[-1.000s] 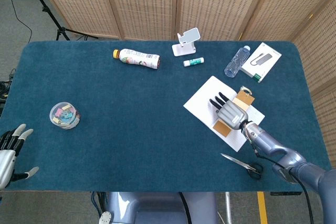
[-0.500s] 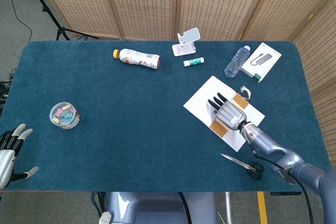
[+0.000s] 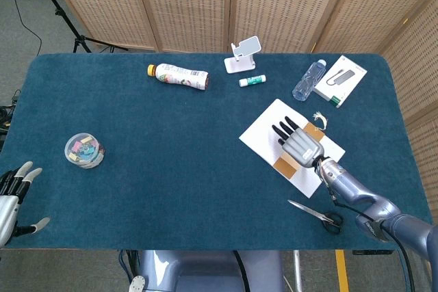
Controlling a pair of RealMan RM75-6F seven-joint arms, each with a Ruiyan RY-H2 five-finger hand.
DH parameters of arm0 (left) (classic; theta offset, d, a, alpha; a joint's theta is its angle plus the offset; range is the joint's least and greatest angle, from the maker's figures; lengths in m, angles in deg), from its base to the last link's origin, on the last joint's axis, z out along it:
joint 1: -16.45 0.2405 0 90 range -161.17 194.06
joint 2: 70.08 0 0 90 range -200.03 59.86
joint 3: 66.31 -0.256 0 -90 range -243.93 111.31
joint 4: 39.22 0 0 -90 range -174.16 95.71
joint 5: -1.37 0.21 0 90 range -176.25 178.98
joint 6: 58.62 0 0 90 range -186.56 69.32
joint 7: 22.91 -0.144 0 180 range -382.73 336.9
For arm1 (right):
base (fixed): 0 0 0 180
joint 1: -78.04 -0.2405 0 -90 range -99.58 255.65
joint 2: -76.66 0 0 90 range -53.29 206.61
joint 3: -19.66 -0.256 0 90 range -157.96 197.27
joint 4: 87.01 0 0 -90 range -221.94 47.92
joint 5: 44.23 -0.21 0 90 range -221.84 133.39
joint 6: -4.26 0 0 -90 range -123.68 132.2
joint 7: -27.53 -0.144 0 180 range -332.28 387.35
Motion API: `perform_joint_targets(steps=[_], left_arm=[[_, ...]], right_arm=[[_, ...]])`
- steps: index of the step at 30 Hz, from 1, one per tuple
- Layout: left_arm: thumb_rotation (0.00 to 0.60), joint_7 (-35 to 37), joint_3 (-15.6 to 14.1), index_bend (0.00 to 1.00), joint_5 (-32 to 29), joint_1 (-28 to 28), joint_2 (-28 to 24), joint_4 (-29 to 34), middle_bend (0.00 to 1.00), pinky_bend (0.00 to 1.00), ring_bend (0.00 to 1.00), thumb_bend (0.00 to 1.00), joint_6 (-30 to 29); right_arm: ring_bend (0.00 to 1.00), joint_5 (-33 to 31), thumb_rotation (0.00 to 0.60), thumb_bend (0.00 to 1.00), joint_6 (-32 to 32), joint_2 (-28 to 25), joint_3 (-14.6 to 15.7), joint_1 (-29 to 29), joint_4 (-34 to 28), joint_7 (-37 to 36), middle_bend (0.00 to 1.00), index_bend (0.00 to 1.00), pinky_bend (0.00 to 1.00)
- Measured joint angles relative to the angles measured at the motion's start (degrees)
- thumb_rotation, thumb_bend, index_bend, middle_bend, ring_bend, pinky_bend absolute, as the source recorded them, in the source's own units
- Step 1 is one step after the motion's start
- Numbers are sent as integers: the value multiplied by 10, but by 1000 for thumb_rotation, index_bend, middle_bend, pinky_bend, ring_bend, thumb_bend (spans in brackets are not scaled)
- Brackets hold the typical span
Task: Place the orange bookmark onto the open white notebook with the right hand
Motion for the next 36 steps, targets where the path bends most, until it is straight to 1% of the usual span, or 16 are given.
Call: perform_joint_targets(steps=[4,9,16,19,22,27,32,36], left_arm=[[600,5,-1,0,3,1,-2,0,0,0,0,0,-1],[600,14,-2,0,8,3,-5,-1,0,0,0,0,-7],[600,18,-5,0,13,4,-7,-1,0,0,0,0,-8],[600,16,-6,0,17,4,-6,-1,0,0,0,0,-9],[600,12,-7,0,19,6,-4,-2,0,0,0,0,-13],[600,7,-5,0,22,10,-1,-3,0,0,0,0,-26],[600,3,-4,0,22,16,2,-5,0,0,0,0,-36],[600,3,-2,0,20,17,4,-7,0,0,0,0,-39]], right_arm=[[0,-7,600,1,23,-28,-10,8,-39,-16,0,251,0],[0,-20,600,8,56,-68,-22,29,-90,-66,0,251,0],[0,-22,600,53,118,-104,-20,77,-128,-118,0,251,0],[0,-25,600,36,147,-115,-19,101,-145,-133,0,247,0],[0,-35,600,2,182,-124,-20,129,-166,-142,0,209,0],[0,-54,600,0,271,-131,-22,194,-206,-155,0,86,0],[0,-64,600,0,375,-126,-18,282,-233,-197,0,49,0],[0,-63,600,0,433,-111,-12,331,-227,-214,0,22,0]])
